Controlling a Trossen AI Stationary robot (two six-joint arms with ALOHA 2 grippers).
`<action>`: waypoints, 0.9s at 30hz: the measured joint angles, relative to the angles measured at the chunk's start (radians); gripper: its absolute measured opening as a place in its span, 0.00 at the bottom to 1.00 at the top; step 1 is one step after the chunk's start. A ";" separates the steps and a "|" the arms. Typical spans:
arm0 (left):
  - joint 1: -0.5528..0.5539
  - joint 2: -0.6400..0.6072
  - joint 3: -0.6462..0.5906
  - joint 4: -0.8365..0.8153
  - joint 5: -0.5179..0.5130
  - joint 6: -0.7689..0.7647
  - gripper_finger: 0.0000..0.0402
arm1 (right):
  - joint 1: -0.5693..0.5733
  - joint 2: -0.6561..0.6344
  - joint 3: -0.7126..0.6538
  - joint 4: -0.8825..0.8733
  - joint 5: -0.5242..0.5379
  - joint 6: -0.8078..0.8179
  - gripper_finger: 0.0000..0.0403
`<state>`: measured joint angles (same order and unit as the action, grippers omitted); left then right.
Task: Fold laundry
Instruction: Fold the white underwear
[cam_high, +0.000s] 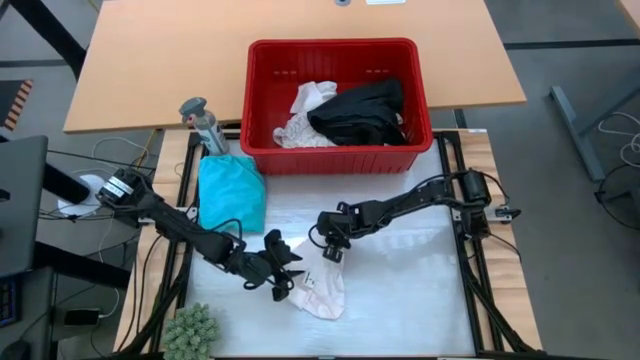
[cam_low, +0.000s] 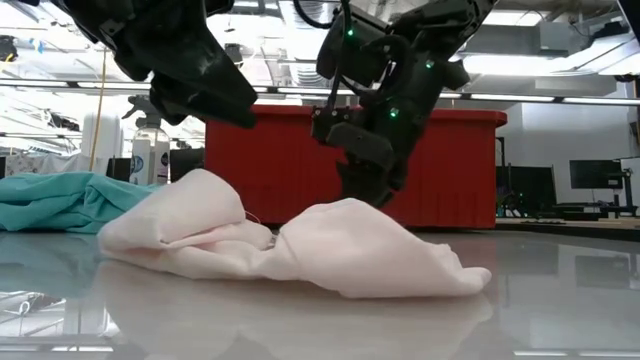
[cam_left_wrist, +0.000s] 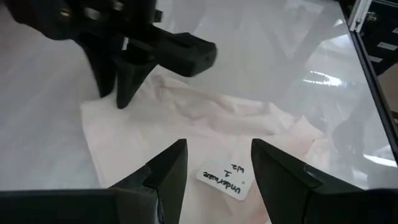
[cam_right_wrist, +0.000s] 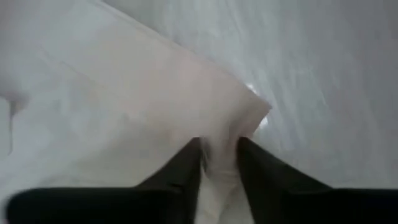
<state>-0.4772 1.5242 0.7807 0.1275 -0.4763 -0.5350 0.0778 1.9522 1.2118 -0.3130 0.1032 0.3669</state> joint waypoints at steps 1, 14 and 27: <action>0.003 0.000 0.000 0.000 0.000 0.000 0.42 | 0.000 0.000 0.000 0.000 0.000 0.005 0.20; 0.012 -0.001 0.000 0.030 0.000 0.036 0.42 | -0.036 -0.007 0.002 -0.288 0.288 0.156 0.07; 0.182 -0.001 0.058 -0.069 0.256 0.532 0.42 | -0.059 -0.006 0.001 -0.359 0.303 0.159 0.10</action>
<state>-0.2954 1.5234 0.8383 0.0584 -0.2204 -0.0025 0.0187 1.9459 1.2125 -0.6720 0.4065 0.5262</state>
